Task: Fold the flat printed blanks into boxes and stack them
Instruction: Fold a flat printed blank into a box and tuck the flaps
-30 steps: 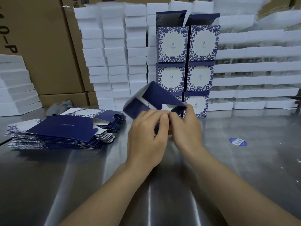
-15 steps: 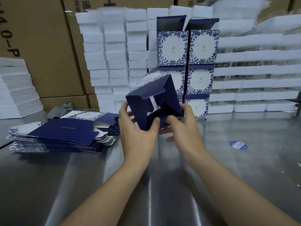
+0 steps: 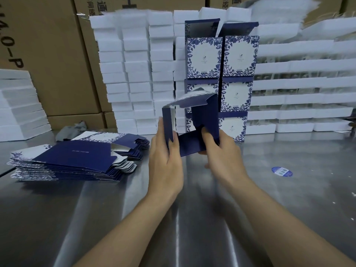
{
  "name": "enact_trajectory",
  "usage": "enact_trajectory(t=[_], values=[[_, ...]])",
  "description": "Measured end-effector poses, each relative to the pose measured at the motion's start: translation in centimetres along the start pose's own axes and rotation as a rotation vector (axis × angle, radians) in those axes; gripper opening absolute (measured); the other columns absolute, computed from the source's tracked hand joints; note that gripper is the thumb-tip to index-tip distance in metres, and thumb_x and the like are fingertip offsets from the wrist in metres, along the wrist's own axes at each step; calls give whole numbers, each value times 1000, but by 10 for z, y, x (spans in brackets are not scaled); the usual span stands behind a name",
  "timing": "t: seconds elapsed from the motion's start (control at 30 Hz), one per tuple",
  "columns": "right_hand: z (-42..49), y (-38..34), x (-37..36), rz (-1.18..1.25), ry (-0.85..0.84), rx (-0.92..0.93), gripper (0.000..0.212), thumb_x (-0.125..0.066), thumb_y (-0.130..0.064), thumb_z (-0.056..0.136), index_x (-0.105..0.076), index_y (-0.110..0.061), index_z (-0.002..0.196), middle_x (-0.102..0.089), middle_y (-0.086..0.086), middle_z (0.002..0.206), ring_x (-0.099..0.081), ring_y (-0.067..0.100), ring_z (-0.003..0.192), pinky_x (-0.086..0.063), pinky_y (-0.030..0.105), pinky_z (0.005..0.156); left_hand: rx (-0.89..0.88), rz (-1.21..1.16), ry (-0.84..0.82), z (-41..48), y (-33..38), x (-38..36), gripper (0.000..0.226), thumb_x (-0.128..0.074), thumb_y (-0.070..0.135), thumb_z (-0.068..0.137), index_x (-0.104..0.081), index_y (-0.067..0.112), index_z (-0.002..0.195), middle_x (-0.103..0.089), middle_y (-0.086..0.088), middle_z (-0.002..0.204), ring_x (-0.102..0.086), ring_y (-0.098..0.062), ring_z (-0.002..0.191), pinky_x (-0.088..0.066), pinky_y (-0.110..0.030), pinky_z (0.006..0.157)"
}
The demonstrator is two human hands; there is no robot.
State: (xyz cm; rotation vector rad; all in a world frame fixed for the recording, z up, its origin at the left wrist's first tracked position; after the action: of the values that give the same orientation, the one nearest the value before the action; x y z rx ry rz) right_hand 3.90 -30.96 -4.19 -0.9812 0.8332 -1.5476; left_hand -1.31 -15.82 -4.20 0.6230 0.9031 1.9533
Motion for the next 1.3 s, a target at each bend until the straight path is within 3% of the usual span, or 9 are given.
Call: enact_trajectory(t=[0.13, 0.33, 0.43, 0.53, 0.67, 0.73, 0.93, 1.13, 1.3], values=[[5, 4, -6, 376, -282, -254, 30, -62, -42, 71, -76, -26, 92, -75, -6, 95, -71, 20, 108, -60, 48, 86, -94, -54, 13, 4, 5, 7, 64, -35, 28, 106, -18, 48, 165, -31, 34, 159, -28, 10, 150, -27, -33, 127], [8, 19, 19, 673, -476, -517, 108, -41, -107, 65, -82, -22, 119, -75, 10, 128, -71, 40, 120, -52, 63, 103, -188, -125, -179, 10, 10, 11, 80, -48, 1, 78, -58, 37, 148, -51, 8, 158, -40, -10, 151, -37, -42, 121], [10, 21, 25, 682, -435, -503, 77, -63, -87, 75, -83, -18, 104, -77, 8, 109, -76, 33, 97, -46, 66, 107, -107, -258, -120, 10, 11, 13, 66, -45, 5, 74, -73, 26, 130, -67, 7, 140, -56, -3, 134, -51, -29, 97], [9, 21, 27, 578, -381, -461, 62, -78, -67, 72, -77, -18, 111, -75, 8, 103, -74, 28, 84, -56, 51, 97, 146, -394, 0, 15, 3, 19, 29, -60, 33, 101, -69, 36, 128, -69, 22, 124, -63, 9, 113, -59, -24, 77], [3, 11, 16, 423, -463, -334, 70, -81, -46, 72, -63, -37, 140, -69, 8, 139, -62, 28, 113, -49, 44, 90, 500, -407, -70, 16, -17, 20, 82, -71, 84, 73, -54, 43, 142, -67, 13, 134, -64, -13, 126, -58, -46, 91], [1, 6, 11, 358, -502, -265, 71, -82, -37, 72, -59, -54, 136, -71, 1, 135, -61, 25, 115, -48, 43, 99, 500, -449, -126, 15, -18, 14, 90, -82, 72, 70, -50, 38, 148, -71, 6, 135, -71, -21, 121, -58, -50, 99], [4, 0, 6, 205, -467, -124, 83, -95, -35, 64, -56, -64, 132, -75, -20, 117, -71, 15, 117, -43, 56, 117, 407, -591, -101, 20, -11, 16, 43, -80, 26, 92, -67, 21, 133, -79, -4, 122, -77, -28, 109, -64, -45, 91], [4, -1, 6, 240, -422, -118, 89, -97, -39, 61, -52, -66, 132, -75, -22, 116, -74, 13, 111, -44, 54, 116, 389, -545, -31, 21, -8, 19, 28, -72, 32, 100, -72, 17, 123, -81, -3, 113, -79, -24, 102, -66, -38, 78], [2, -1, 2, 245, -432, -119, 98, -99, -42, 62, -46, -62, 142, -74, -29, 109, -76, 5, 99, -49, 36, 94, 432, -449, 46, 20, -9, 23, 43, -56, 53, 105, -71, 17, 122, -82, 1, 109, -79, -23, 102, -61, -52, 97]])
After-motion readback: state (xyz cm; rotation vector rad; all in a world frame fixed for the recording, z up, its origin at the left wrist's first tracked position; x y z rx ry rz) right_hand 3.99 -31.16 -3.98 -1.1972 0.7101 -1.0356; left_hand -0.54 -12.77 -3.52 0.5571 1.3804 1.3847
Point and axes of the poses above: each hand's wrist, its own z-axis towards the middle knuckle, its own x-axis out of the back of the hand, y = z × x, the point moved 6 cm from there along z, towards the middle knuckle
